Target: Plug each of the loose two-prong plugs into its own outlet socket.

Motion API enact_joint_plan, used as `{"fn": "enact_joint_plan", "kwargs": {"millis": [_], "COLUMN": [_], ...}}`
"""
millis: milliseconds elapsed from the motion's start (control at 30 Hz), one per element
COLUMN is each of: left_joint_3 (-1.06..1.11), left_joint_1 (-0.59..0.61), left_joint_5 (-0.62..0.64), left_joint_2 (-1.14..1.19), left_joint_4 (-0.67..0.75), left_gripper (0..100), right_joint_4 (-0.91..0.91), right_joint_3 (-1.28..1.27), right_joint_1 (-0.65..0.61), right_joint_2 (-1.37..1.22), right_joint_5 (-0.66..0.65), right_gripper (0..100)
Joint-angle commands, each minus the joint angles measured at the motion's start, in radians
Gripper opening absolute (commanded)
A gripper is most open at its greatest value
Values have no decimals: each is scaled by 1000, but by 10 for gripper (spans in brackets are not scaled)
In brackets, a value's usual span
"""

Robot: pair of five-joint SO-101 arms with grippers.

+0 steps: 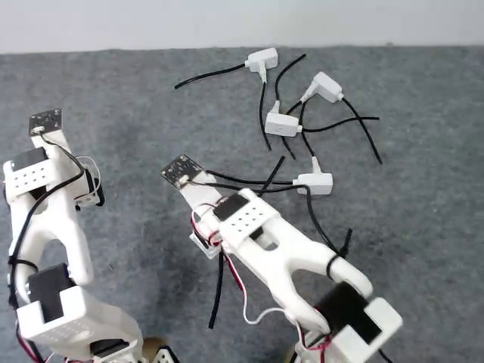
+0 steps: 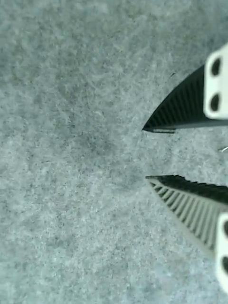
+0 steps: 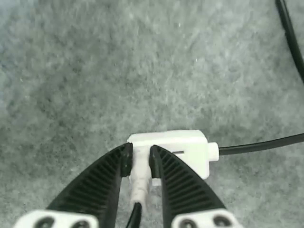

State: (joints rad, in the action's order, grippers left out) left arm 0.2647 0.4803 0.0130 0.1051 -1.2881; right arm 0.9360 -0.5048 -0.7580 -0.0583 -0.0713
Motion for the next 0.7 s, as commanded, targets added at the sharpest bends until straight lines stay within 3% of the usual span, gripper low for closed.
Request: {"fn": "enact_joint_plan", "kwargs": {"millis": [0, 200, 433, 667], "left_joint_3": [2, 8, 10, 10], "left_joint_1": [8, 8, 8, 6], "left_joint_5": [12, 12, 12, 12], "left_joint_2": [-51, -51, -51, -51], "left_joint_4": [12, 18, 18, 18], "left_gripper": [137, 137, 137, 137], "right_joint_4": [51, 68, 209, 225], "right_joint_3": [52, 92, 193, 213], "right_joint_1": [-10, -8, -5, 47], "right_joint_2": [-113, -153, -216, -231], "right_joint_5": [14, 6, 6, -31], "right_gripper": [8, 50, 321, 328]}}
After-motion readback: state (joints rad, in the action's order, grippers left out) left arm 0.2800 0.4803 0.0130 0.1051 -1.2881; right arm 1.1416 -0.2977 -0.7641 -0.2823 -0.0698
